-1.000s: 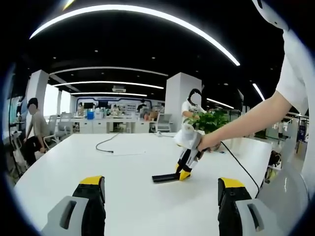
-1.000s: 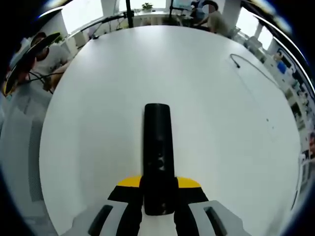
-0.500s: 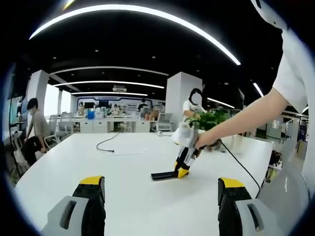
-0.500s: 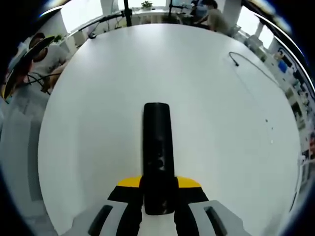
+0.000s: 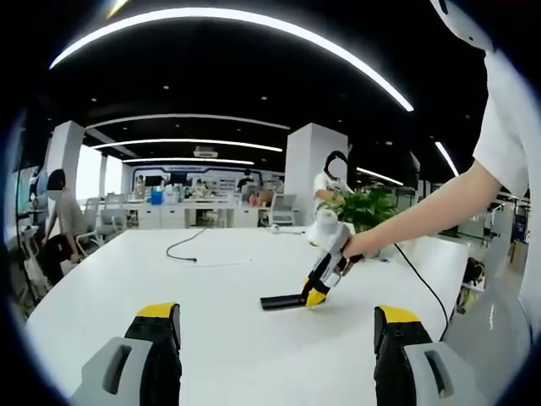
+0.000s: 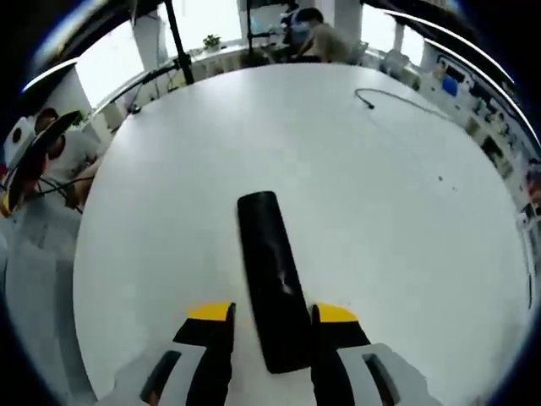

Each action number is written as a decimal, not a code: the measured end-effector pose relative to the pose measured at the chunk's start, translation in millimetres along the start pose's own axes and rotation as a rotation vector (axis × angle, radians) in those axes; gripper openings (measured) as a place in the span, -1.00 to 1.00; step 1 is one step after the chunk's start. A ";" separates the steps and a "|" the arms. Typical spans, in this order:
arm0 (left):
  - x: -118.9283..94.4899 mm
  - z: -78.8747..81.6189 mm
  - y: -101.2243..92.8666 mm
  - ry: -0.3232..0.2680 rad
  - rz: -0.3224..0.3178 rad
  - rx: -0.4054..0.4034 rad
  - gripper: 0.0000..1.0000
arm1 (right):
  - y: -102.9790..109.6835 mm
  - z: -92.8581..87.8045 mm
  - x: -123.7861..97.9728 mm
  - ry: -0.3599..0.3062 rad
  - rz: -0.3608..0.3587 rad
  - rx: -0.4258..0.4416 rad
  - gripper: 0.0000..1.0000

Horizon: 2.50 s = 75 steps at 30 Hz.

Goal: Press the specified remote control buttons in sequence, fully releasing each button before pressing the next.

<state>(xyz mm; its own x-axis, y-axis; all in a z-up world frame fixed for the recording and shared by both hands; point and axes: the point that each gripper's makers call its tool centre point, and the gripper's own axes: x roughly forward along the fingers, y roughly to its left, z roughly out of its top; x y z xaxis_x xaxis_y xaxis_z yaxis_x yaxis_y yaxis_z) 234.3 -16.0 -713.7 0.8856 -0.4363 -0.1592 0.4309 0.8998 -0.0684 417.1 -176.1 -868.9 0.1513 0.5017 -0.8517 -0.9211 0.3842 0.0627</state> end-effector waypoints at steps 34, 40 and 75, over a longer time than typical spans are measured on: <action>1.1 -3.7 -17.1 0.019 -0.077 0.010 0.97 | 29.3 0.9 -90.5 -0.374 -0.338 0.152 0.94; -0.4 -1.5 -15.9 0.006 -0.075 -0.005 0.97 | 45.0 -2.3 -112.7 -0.410 -0.379 0.160 0.98; -1.6 0.6 -22.2 0.001 -0.094 0.000 0.97 | 132.4 -75.2 -185.6 -0.577 -0.548 0.253 0.97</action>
<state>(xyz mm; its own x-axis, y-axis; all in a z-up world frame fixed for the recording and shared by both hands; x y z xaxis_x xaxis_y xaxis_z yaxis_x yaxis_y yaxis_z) 223.4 -35.3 -711.3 0.8412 -0.5186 -0.1530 0.5120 0.8550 -0.0827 240.1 -276.6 -741.7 0.7776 0.4850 -0.4001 -0.5660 0.8171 -0.1094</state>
